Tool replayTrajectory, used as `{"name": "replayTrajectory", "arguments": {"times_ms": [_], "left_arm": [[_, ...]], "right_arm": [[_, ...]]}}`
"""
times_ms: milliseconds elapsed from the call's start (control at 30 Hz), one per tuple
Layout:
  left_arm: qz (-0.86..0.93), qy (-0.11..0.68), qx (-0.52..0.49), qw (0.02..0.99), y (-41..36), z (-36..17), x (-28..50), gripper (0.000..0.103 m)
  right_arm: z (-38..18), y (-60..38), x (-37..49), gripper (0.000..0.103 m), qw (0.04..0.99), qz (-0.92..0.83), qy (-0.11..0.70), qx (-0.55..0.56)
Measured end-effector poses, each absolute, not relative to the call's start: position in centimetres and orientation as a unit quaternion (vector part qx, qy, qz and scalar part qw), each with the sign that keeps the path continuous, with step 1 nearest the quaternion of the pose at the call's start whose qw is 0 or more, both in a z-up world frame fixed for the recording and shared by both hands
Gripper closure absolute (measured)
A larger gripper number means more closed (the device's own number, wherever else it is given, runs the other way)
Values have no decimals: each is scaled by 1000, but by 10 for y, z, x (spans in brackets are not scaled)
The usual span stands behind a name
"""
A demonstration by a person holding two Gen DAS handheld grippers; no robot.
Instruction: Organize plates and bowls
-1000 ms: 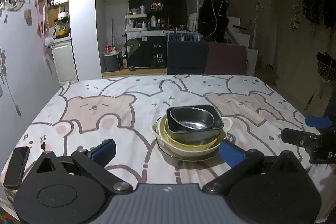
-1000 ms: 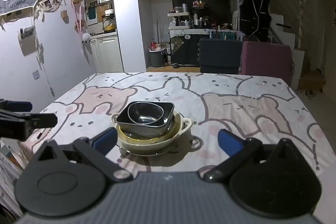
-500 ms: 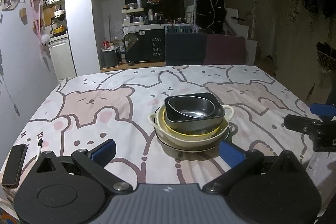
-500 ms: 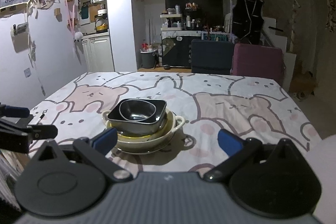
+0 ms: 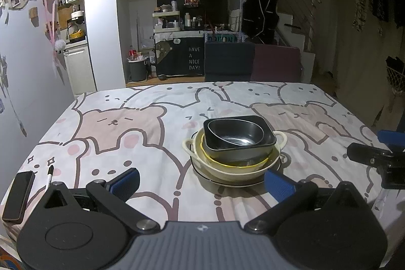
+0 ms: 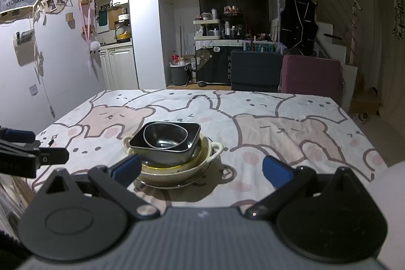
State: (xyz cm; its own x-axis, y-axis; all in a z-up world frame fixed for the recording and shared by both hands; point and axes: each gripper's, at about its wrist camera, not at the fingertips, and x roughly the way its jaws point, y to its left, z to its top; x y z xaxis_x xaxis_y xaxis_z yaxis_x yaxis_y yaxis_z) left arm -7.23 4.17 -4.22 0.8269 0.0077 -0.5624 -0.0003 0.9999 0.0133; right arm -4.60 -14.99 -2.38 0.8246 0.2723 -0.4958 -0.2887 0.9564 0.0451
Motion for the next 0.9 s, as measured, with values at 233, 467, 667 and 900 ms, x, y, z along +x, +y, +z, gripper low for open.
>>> {"name": "replayTrajectory", "arguments": {"times_ms": [233,467,667,900], "left_arm": [[4,294,5,956,43,-42,-73,0],[5,292,5,956,44,-41,-73,0],[5,292,5,956,43,-42,-73,0],[4,292,5,956,43,-42,-74,0]], "right_arm": [[-24,-149,-46,1,955,148,258,-17],[-24,-149,-46,1,955,147,257,-16],[-24,-149,-46,1,955,147,257,-15],[-25,-149,-46,1,955,147,257,-15]]}}
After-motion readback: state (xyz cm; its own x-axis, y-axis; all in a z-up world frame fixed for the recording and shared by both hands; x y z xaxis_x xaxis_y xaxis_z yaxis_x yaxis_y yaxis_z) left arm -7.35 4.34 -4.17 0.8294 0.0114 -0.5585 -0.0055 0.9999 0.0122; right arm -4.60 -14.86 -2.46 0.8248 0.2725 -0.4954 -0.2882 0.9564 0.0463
